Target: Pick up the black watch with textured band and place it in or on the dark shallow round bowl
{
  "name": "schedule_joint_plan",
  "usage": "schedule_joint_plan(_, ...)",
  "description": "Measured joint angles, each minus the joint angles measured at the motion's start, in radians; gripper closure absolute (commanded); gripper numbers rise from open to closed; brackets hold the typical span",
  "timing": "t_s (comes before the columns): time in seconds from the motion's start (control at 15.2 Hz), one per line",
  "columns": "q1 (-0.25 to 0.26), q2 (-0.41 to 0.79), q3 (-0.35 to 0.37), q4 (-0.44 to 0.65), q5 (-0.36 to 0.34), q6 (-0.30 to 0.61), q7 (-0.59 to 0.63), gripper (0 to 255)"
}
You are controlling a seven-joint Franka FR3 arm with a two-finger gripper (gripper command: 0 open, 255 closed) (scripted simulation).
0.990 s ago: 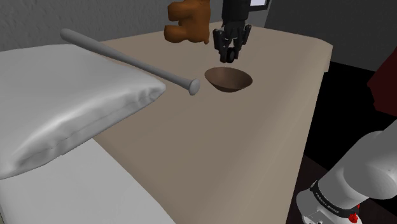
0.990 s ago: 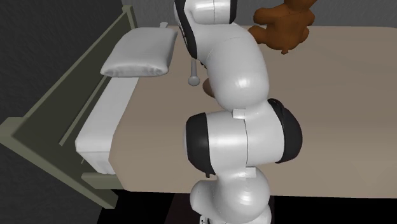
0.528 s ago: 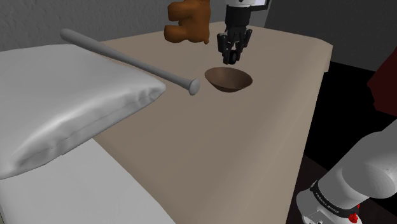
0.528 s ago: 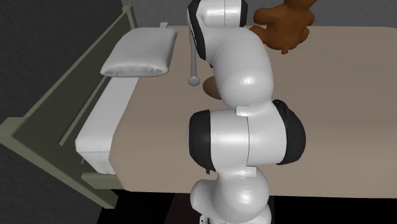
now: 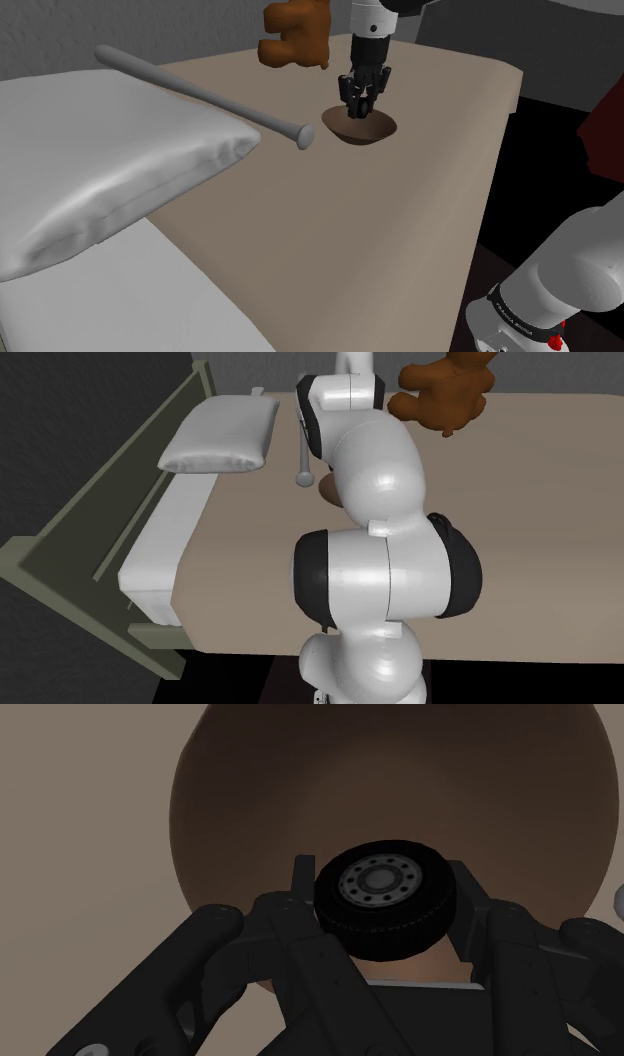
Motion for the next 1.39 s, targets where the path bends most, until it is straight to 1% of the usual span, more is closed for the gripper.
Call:
schedule_joint_plan(0.46, 0.000, -0.002, 0.000, -0.019, 0.000, 0.018, 0.000, 255)
schedule_joint_plan(0.53, 0.000, -0.002, 0.000, -0.019, 0.000, 0.018, 0.000, 0)
schedule_joint_plan(0.92, 0.000, -0.002, 0.000, -0.019, 0.000, 0.018, 0.000, 0)
schedule_joint_plan(1.25, 0.000, 0.025, 0.002, 0.119, -0.007, -0.094, 0.000, 0)
schedule_joint_plan(1.39, 0.001, 0.032, 0.006, 0.141, -0.009, -0.110, 0.005, 0)
